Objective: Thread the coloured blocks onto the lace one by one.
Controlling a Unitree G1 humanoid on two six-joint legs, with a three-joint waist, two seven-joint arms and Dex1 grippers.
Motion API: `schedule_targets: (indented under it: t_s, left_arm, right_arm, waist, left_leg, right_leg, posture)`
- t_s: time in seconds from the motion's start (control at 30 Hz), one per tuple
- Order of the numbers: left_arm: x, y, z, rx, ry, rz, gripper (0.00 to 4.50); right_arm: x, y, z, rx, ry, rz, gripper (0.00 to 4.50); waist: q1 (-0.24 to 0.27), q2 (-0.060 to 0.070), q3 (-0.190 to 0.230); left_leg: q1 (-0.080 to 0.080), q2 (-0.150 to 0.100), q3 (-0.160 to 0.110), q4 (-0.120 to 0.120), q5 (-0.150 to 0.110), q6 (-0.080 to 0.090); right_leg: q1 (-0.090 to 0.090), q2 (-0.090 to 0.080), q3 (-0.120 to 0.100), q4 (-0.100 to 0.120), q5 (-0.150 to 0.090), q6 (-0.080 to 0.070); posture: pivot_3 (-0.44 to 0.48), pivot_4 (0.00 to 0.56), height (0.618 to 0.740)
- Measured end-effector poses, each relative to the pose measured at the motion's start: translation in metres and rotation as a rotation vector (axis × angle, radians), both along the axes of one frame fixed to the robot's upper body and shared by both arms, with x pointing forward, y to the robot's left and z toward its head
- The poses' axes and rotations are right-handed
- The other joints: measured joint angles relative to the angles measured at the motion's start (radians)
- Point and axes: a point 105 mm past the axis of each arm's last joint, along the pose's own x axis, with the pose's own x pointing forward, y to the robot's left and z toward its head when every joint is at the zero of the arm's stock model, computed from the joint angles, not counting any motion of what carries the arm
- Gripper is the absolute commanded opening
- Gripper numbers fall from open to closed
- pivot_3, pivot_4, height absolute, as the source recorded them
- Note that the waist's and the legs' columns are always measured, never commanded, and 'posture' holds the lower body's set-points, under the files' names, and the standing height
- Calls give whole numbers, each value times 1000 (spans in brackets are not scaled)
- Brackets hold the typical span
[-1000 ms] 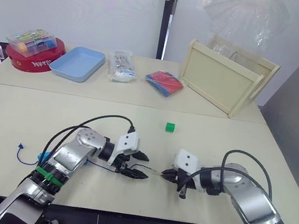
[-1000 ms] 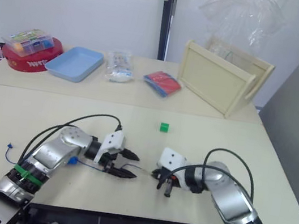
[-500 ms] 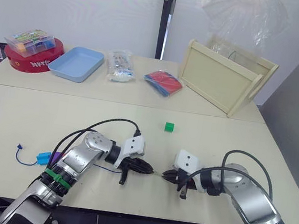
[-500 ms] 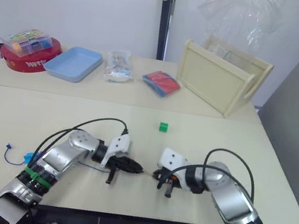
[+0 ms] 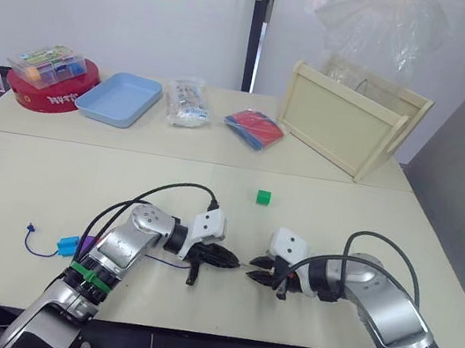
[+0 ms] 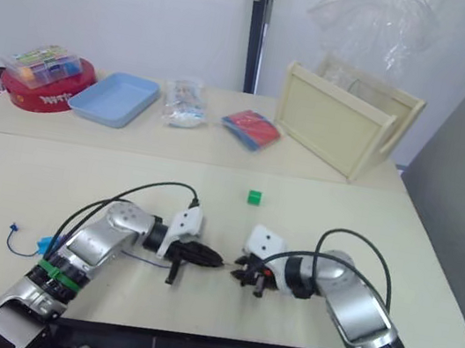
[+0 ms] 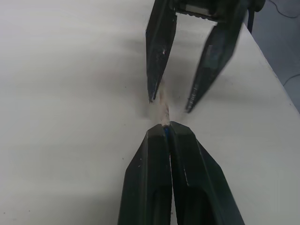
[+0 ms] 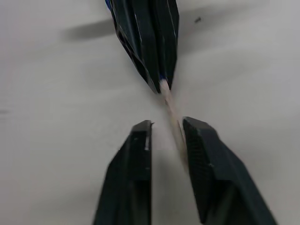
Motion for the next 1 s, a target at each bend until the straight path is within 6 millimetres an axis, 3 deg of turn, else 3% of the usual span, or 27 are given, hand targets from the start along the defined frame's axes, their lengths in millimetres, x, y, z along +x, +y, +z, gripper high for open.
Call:
schedule_targets:
  t_s: [0.2,0.33,0.47,0.63,0.8,1.0]
  left_arm:
    - [7,26,-1,21,-5,82,0]
    - [7,54,-7,-9,45,202,0]
    - [7,71,-5,-58,87,298,0]
    - [3,76,-11,-65,125,327,0]
    - [1,75,-9,-69,114,327,0]
    - [0,74,-7,-78,111,322,0]
  right_arm:
    - [16,-9,27,170,-59,-193,4393]
    - [37,-8,34,360,-111,-445,4451]
    - [57,11,7,424,-112,-701,4451]
    - [73,29,-9,508,-154,-916,4451]
    - [94,24,-15,529,-230,-1081,4451]
    - [113,23,-18,510,-274,-1102,4451]
  waist:
    - [-5,0,0]
    - [-12,-1,-1]
    - [-9,0,0]
    - [-4,0,0]
    - [-9,0,0]
    - [-17,0,0]
  left_leg:
    - [1,0,0,-1,0,0]
    - [1,2,0,-2,0,0]
    - [0,1,0,-2,1,-1]
    - [0,0,0,-2,1,-2]
    - [1,0,0,-3,1,-3]
    - [2,0,0,-4,2,-3]
  right_leg:
    - [0,0,0,0,0,0]
    - [-1,1,0,2,0,0]
    - [-3,0,0,4,0,0]
    - [-3,-1,0,4,0,0]
    - [-3,-1,0,4,0,0]
    - [-4,0,1,6,0,0]
  posture:
    - [0,150,740]
    - [0,150,740]
    - [0,150,740]
    - [0,150,740]
    - [0,150,740]
    - [0,150,740]
